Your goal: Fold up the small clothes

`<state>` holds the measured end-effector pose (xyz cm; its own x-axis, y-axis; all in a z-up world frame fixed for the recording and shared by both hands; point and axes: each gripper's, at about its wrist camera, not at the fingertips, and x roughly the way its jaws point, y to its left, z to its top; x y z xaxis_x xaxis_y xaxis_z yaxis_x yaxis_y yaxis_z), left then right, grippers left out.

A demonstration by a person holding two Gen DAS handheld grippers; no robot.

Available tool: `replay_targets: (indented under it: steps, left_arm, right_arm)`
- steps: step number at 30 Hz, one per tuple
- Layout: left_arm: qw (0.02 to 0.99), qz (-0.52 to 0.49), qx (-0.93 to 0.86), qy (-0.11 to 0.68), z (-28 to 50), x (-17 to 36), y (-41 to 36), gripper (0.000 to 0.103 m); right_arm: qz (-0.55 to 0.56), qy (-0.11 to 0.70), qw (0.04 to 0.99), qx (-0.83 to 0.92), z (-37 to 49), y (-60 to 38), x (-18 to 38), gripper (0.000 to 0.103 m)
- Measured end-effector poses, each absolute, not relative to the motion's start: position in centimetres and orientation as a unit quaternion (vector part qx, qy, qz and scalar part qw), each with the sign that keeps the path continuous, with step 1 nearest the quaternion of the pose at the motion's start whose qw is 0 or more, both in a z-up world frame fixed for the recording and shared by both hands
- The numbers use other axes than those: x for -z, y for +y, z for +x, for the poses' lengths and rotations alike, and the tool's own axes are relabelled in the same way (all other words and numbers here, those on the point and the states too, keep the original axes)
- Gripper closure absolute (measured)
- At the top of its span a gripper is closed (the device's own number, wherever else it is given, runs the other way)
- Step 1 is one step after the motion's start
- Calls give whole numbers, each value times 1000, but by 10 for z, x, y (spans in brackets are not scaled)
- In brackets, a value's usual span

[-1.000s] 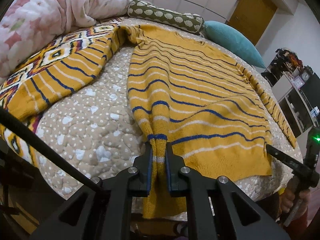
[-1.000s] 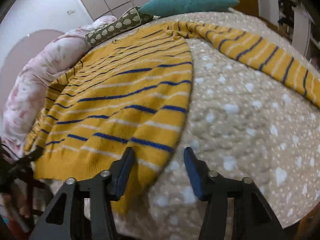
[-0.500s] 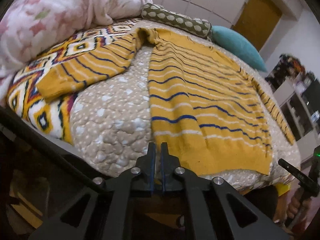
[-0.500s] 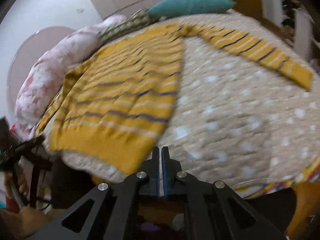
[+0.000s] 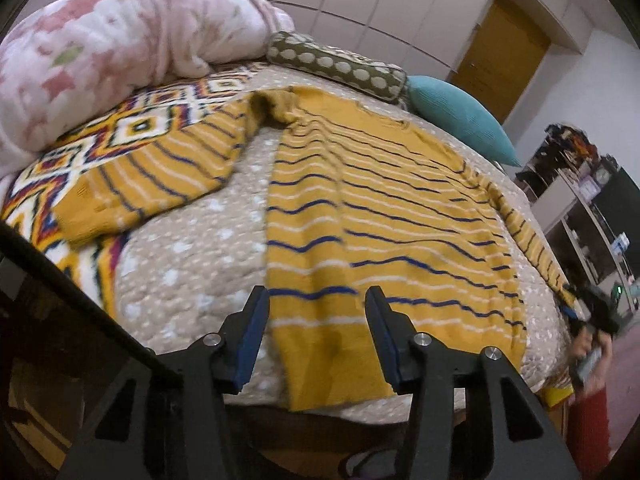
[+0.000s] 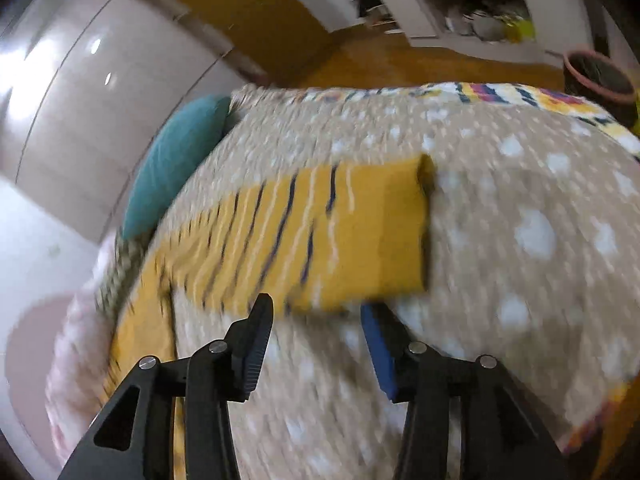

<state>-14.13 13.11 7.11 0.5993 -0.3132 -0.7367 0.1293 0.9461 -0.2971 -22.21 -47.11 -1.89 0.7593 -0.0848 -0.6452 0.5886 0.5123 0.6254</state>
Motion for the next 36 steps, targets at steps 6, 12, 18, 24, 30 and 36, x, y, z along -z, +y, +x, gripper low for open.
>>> replay_targets:
  steps: [6, 12, 18, 24, 30, 36]
  left_arm:
    - [893, -88, 139, 419, -132, -77, 114, 55]
    - [901, -99, 131, 401, -124, -80, 126, 55]
    - [904, -116, 112, 395, -125, -74, 157, 55]
    - [905, -141, 95, 390, -134, -64, 195, 54]
    - [904, -163, 70, 388, -144, -48, 235, 54]
    - [906, -177, 42, 382, -156, -38, 272, 54]
  right_arm:
    - [449, 260, 822, 236, -202, -521, -8, 98]
    - [362, 245, 837, 330, -178, -563, -75, 98]
    - [254, 278, 892, 250, -90, -467, -128, 98]
    - [149, 328, 930, 75, 18, -281, -134, 98]
    - [41, 387, 920, -42, 100, -92, -89, 98]
    - [-116, 433, 893, -47, 144, 20, -16, 98]
